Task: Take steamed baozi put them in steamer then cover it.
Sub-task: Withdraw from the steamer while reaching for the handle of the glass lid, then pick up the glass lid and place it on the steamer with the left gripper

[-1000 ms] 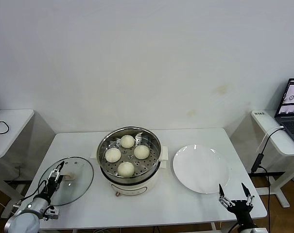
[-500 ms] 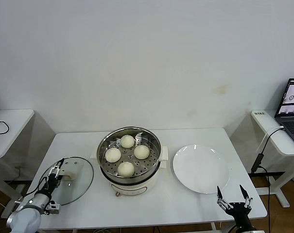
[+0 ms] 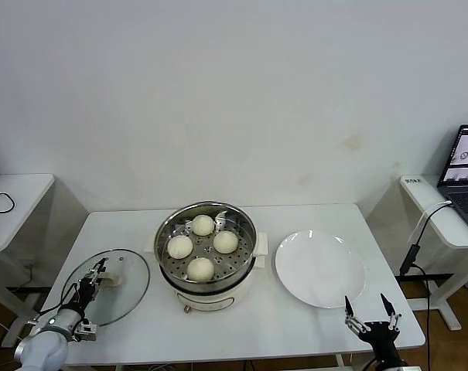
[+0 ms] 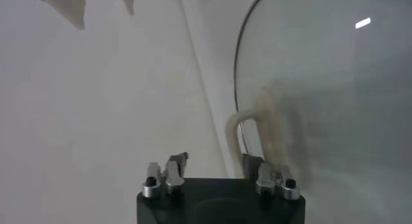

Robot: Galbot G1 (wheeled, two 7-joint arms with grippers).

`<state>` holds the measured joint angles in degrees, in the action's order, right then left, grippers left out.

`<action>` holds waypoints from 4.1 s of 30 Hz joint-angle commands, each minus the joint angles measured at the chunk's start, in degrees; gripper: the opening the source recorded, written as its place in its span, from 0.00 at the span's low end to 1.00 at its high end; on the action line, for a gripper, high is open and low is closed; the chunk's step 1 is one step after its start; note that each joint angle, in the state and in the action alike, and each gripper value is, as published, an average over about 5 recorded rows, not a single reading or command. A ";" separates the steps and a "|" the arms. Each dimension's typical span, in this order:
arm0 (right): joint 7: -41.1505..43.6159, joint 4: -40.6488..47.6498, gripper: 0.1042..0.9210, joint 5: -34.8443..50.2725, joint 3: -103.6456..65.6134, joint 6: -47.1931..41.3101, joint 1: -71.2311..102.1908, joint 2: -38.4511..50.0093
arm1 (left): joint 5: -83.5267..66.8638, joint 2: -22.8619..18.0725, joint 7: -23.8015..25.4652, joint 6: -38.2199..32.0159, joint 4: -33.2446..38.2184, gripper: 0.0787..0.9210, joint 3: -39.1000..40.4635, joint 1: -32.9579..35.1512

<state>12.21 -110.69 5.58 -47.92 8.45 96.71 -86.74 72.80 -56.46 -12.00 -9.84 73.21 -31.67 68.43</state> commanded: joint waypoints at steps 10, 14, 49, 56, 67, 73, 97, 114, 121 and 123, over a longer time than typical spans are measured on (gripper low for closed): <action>-0.05 -0.35 0.88 -0.17 0.78 -0.08 -0.28 -0.04 | -7.65 0.23 -3.96 -1.13 6.38 0.08 -3.53 3.20; -0.02 -1.12 0.88 -0.29 0.76 -0.35 -0.12 0.32 | -9.96 -0.23 -2.92 3.18 13.72 0.07 -6.64 8.10; -2.57 -0.73 0.88 -9.45 3.68 0.30 -1.61 1.81 | -19.30 5.79 19.90 29.31 50.99 0.07 0.82 8.08; -4.14 -0.04 0.88 -13.42 5.83 0.05 -2.91 0.67 | -14.76 4.78 22.25 31.68 50.59 0.07 8.57 0.95; -6.35 2.90 0.88 -19.59 8.79 -0.32 -5.34 -1.87 | -0.87 -8.33 27.07 33.43 41.93 0.07 21.40 -8.02; -6.45 4.41 0.88 -20.31 9.05 -0.32 -6.29 -2.05 | 2.38 -13.76 27.87 33.56 38.26 0.07 23.81 -10.80; -6.37 5.50 0.88 -20.65 10.60 -0.38 -6.49 -2.15 | 8.54 -22.35 28.85 33.05 34.85 0.07 26.75 -9.80; -6.28 5.76 0.88 -20.73 10.88 -0.18 -6.30 -2.15 | 9.76 -22.33 28.43 31.72 33.94 0.07 24.94 -8.60; -6.18 5.76 0.88 -20.76 10.86 -0.09 -6.15 -2.13 | 9.68 -22.68 28.11 31.49 33.13 0.07 24.82 -9.00; -6.13 5.69 0.88 -20.77 10.85 -0.09 -6.08 -2.11 | 9.78 -22.82 28.03 31.35 32.99 0.07 24.80 -9.04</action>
<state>6.02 -104.97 -15.12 -37.12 8.33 90.61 -88.85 82.14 -78.72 16.24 21.73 106.63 -6.94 59.44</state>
